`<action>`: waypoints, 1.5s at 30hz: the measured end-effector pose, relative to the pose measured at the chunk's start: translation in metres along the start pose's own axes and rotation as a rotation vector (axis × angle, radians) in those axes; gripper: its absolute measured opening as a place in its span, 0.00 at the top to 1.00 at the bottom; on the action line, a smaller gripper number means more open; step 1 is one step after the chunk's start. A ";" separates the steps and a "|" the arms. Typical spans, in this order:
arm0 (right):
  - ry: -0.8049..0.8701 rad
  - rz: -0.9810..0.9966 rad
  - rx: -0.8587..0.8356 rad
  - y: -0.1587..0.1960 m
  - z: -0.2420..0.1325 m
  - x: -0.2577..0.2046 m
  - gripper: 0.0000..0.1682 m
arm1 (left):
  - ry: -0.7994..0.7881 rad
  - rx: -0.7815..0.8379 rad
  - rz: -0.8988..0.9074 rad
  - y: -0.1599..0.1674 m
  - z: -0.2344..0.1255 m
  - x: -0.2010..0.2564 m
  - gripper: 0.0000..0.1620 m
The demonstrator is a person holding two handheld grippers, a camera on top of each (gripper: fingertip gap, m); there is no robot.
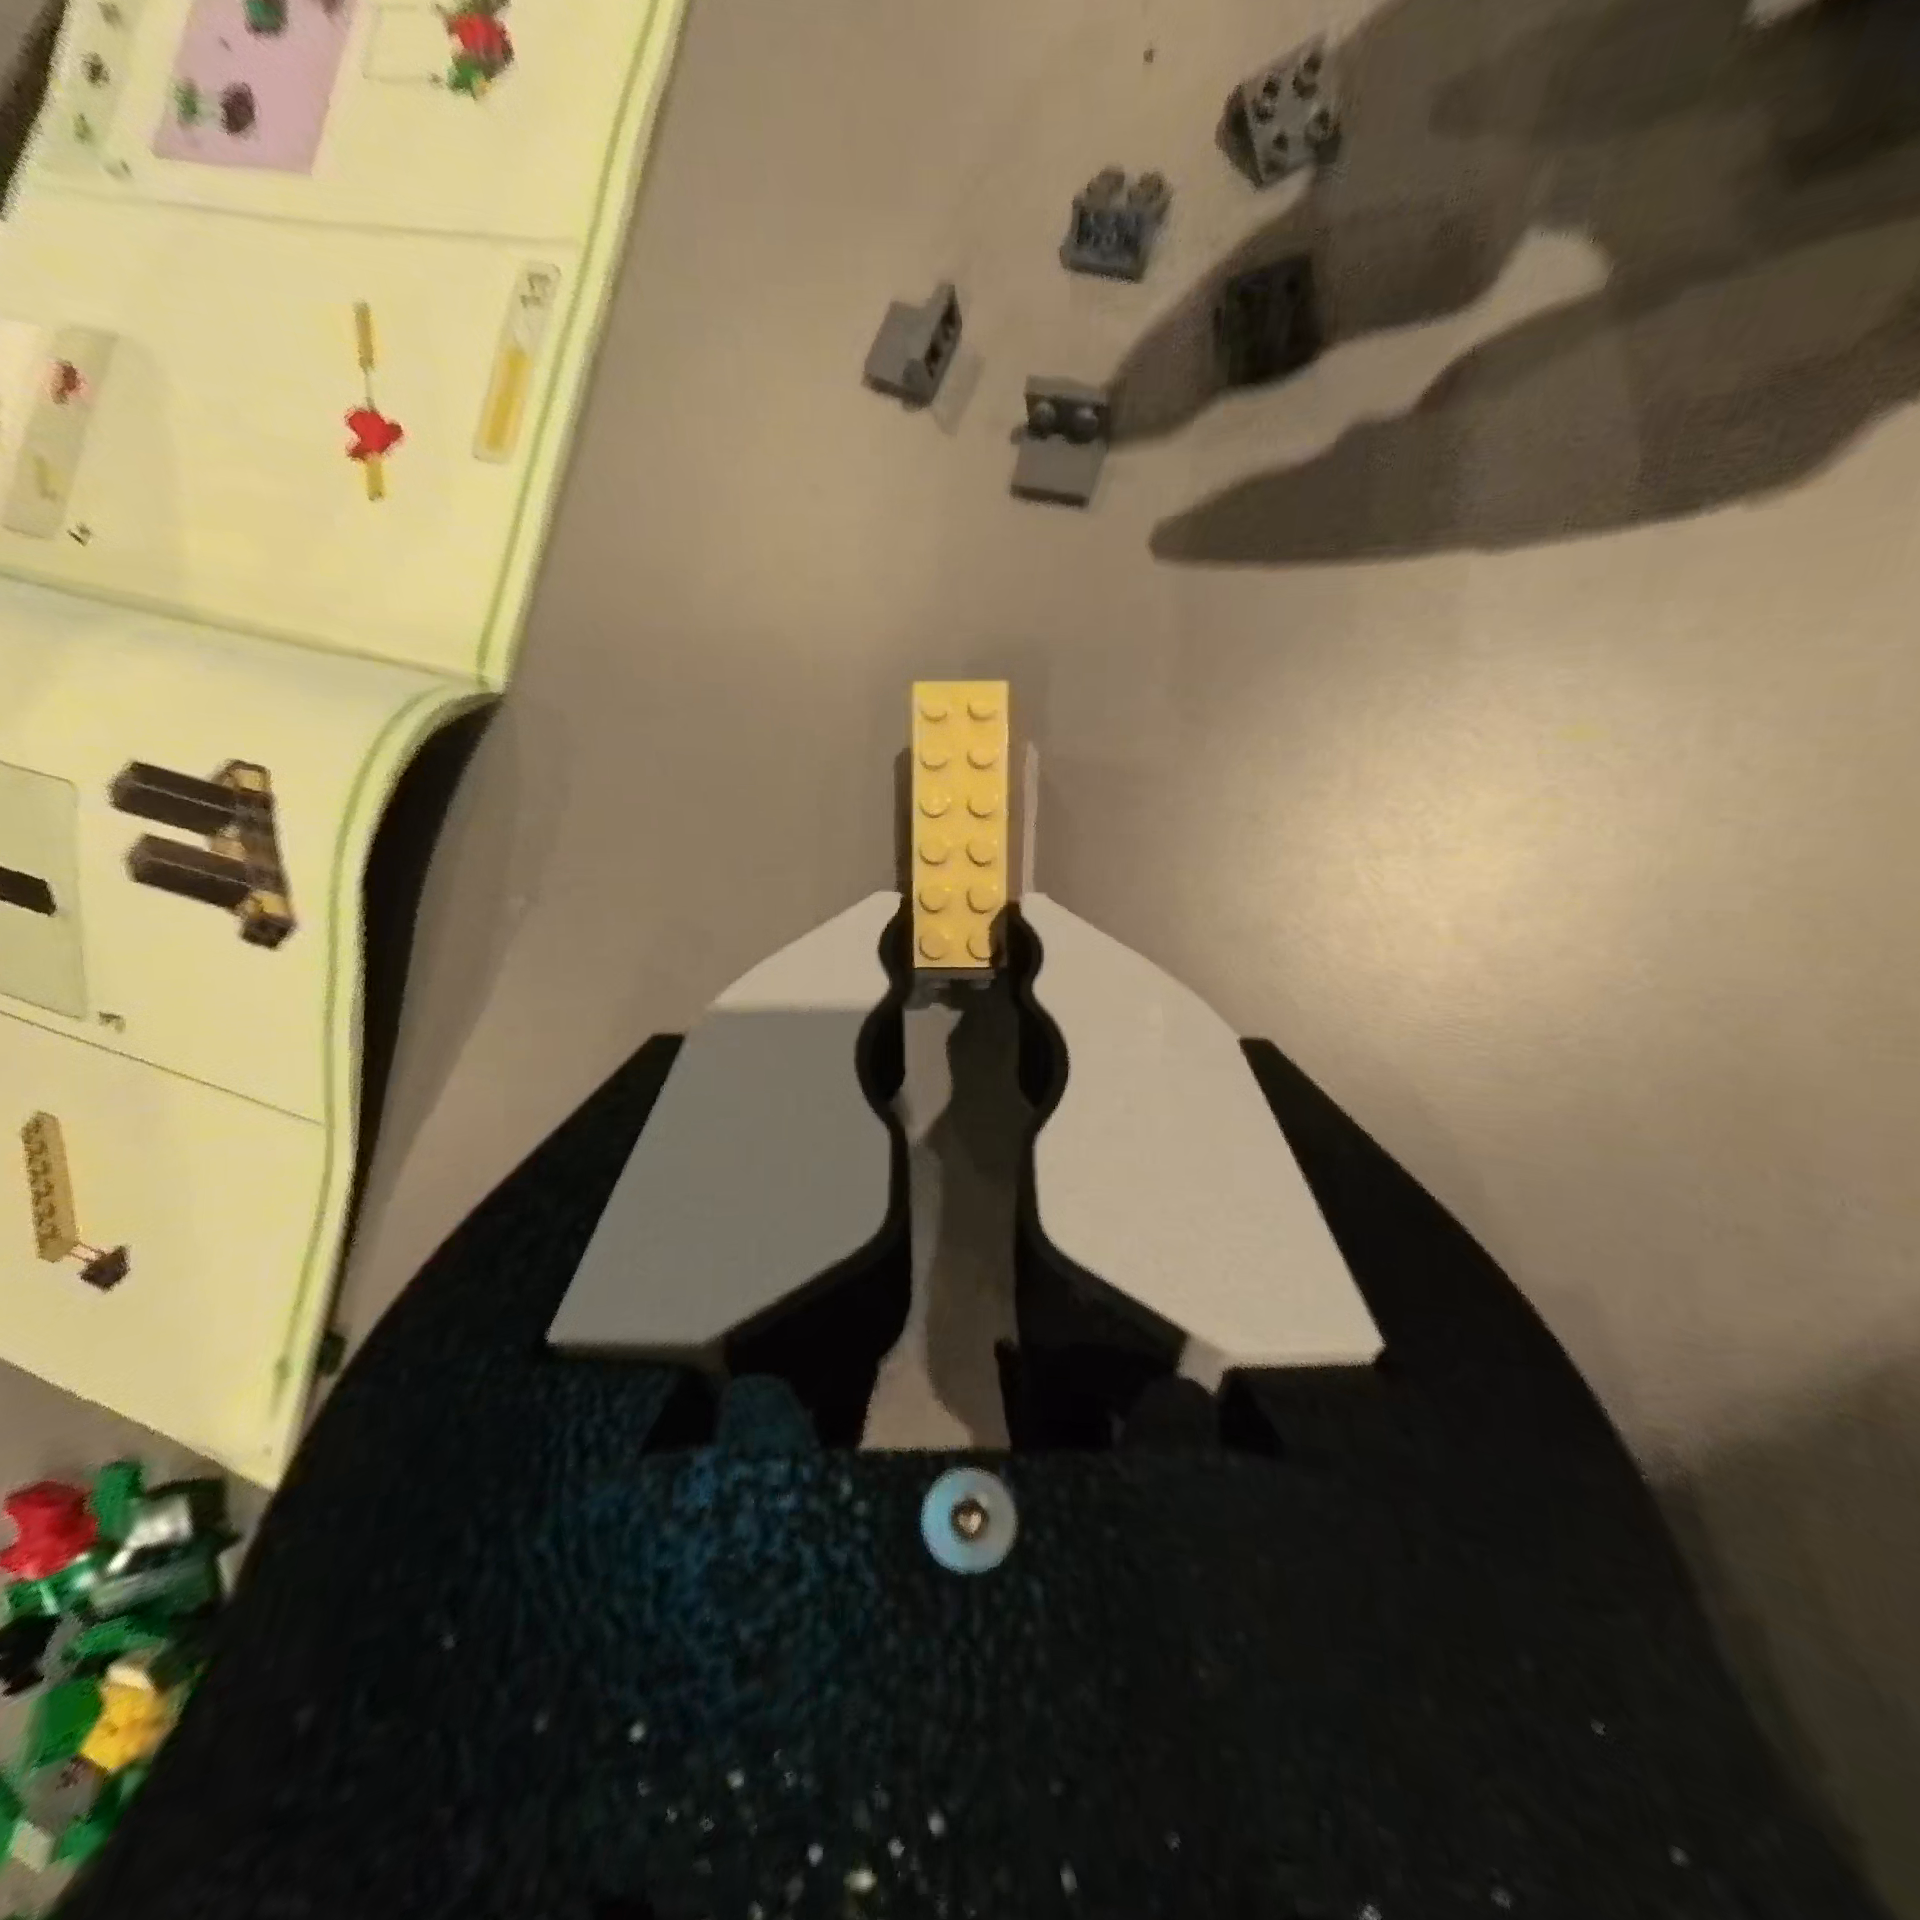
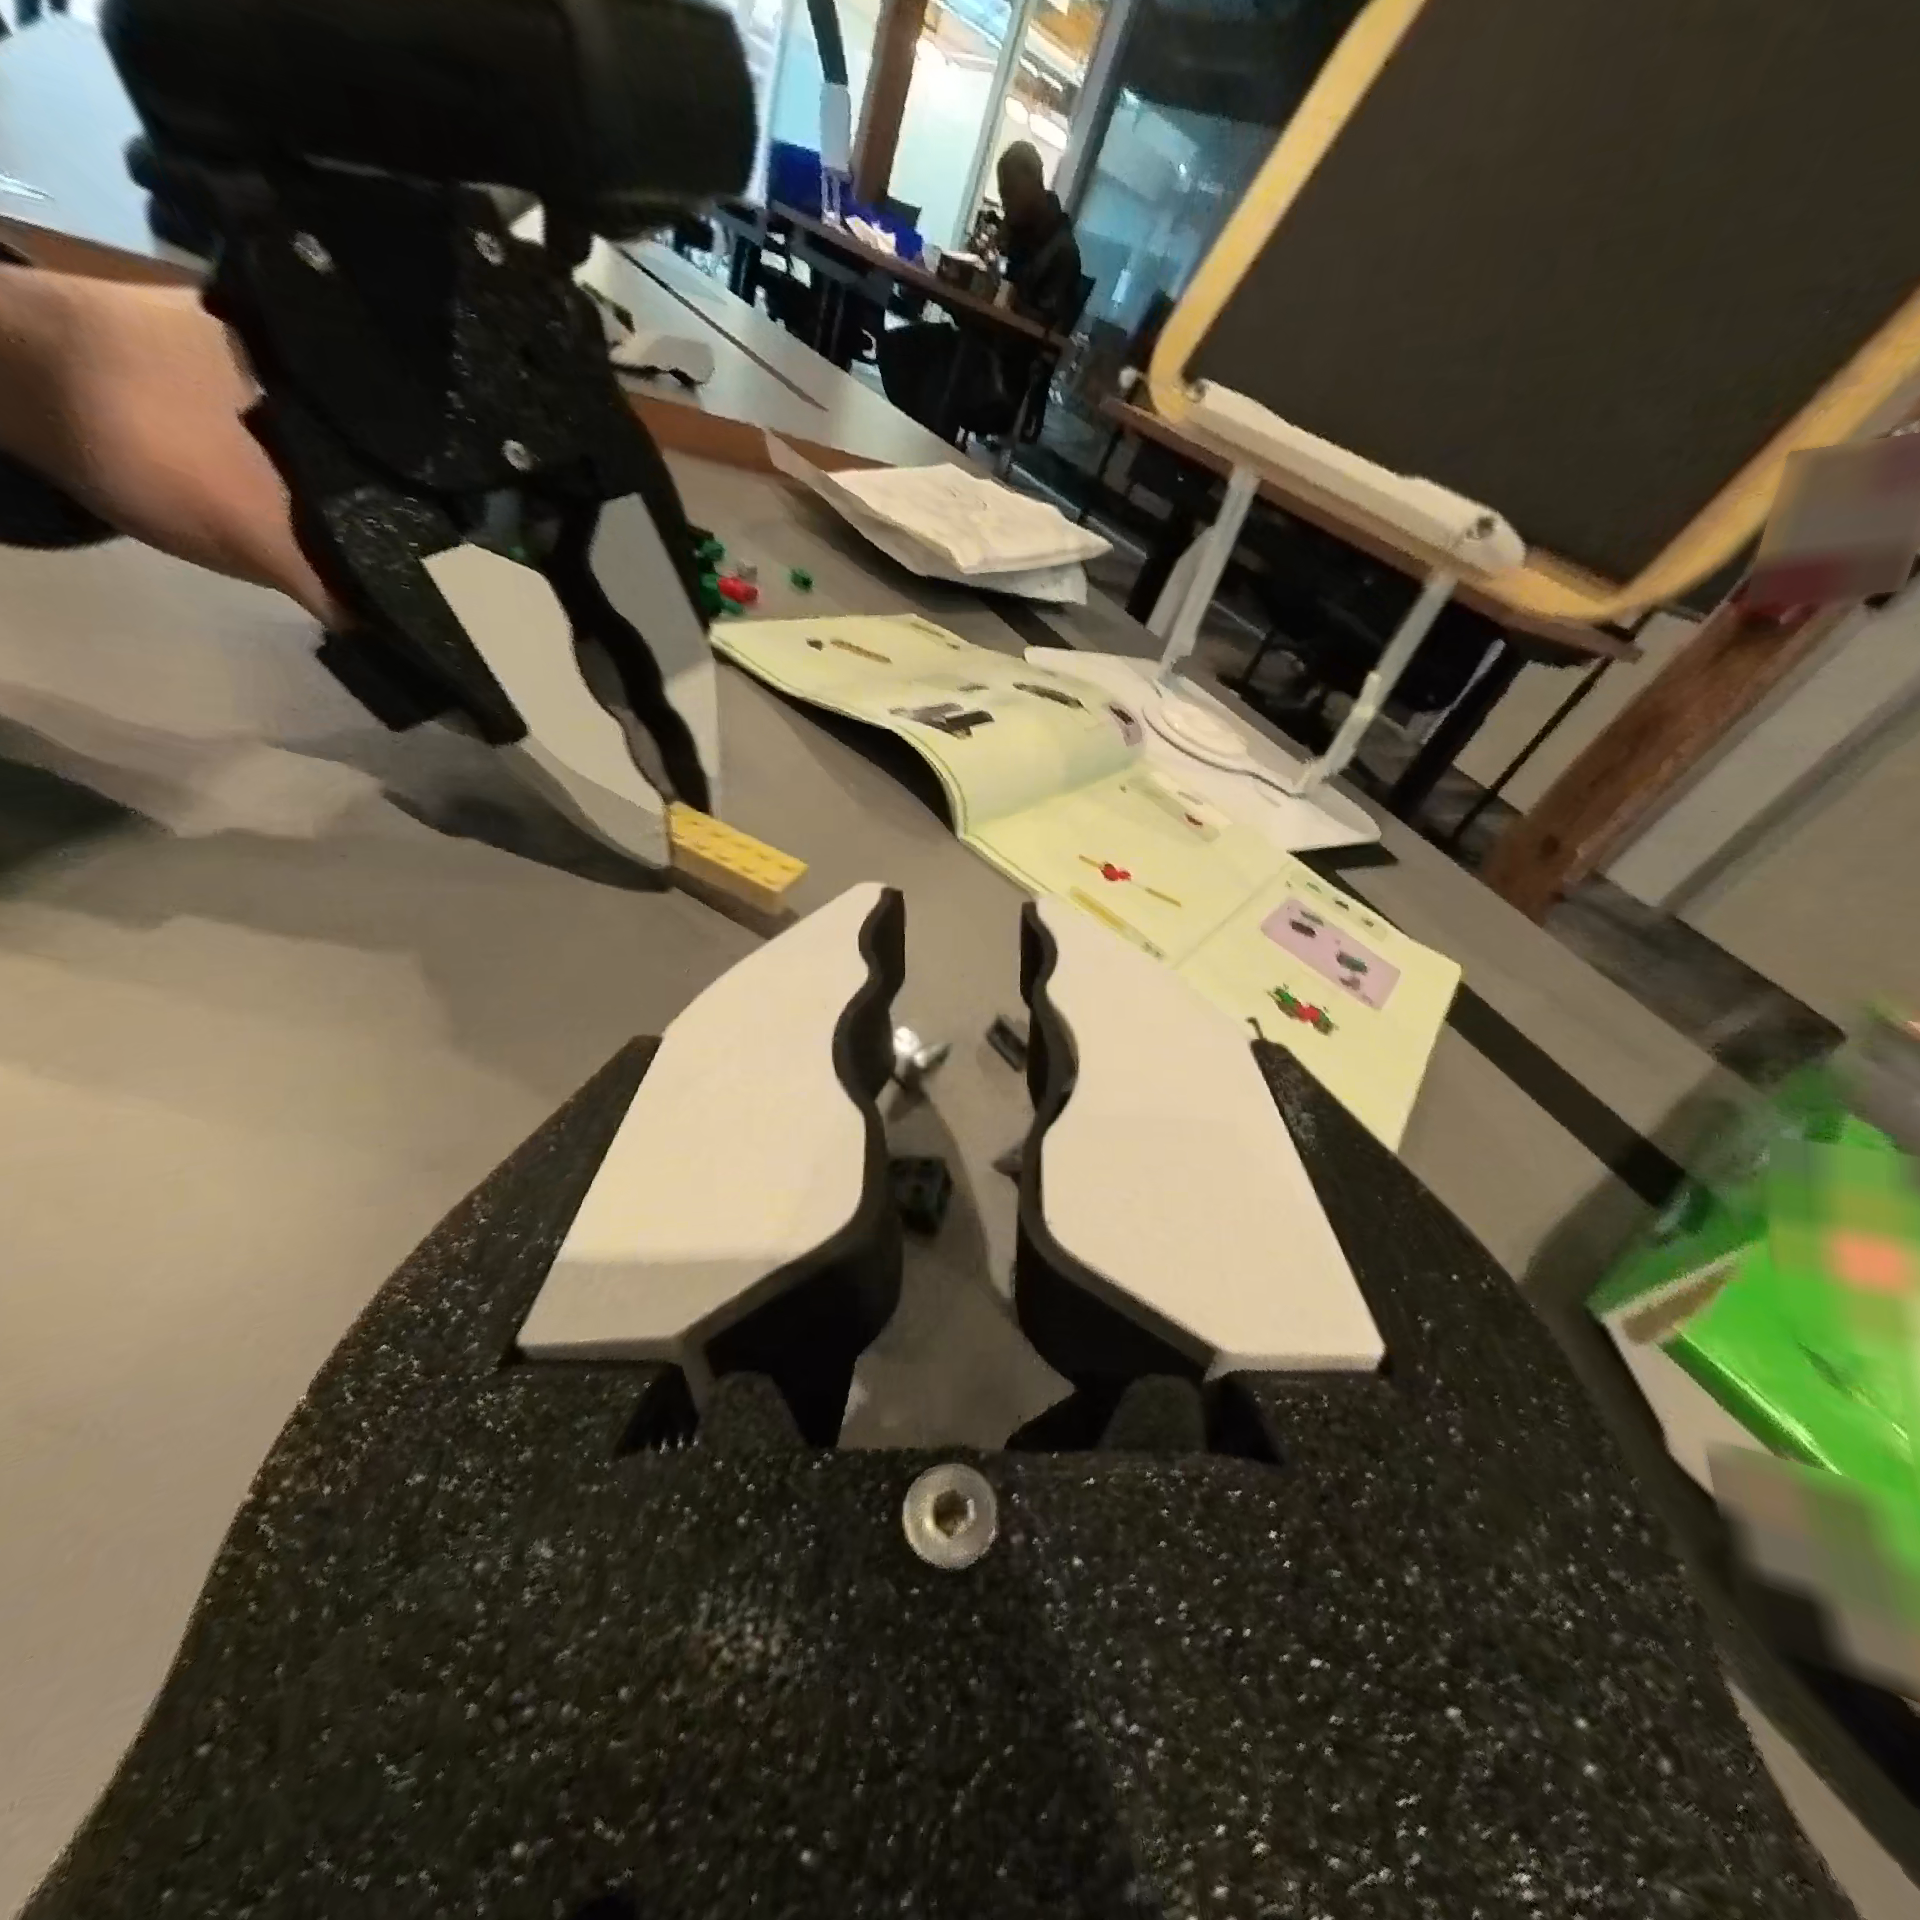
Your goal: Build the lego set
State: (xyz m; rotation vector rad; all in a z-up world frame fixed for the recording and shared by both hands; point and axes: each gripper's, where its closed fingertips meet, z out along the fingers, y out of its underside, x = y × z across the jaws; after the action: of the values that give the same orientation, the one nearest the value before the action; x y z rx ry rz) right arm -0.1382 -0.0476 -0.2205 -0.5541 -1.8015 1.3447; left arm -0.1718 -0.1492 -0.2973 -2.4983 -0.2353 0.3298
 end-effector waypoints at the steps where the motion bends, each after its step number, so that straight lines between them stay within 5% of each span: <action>1: -0.006 -0.018 0.005 -0.002 0.003 -0.004 0.88 | -0.012 0.018 0.015 -0.003 -0.001 -0.003 0.90; 8: -0.035 -0.143 0.000 -0.008 0.027 -0.026 0.87 | -0.129 0.153 0.136 -0.019 -0.007 -0.020 0.90; 16: -0.052 -0.131 0.013 -0.012 0.052 -0.027 0.87 | -0.102 0.272 0.038 -0.020 -0.017 -0.028 0.90; 30: 0.015 -0.121 -0.005 -0.008 0.043 -0.015 0.87 | -0.174 0.365 0.074 -0.026 -0.027 -0.029 0.90; 45: -0.025 -0.247 -0.086 0.001 0.055 -0.031 0.87 | -0.041 0.419 -0.021 -0.030 -0.030 -0.018 0.90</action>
State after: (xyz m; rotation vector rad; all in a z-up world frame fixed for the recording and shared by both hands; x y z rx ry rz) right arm -0.1646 -0.1021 -0.2378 -0.3468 -1.8868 1.1151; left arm -0.1833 -0.1455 -0.2525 -2.0768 -0.1869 0.3795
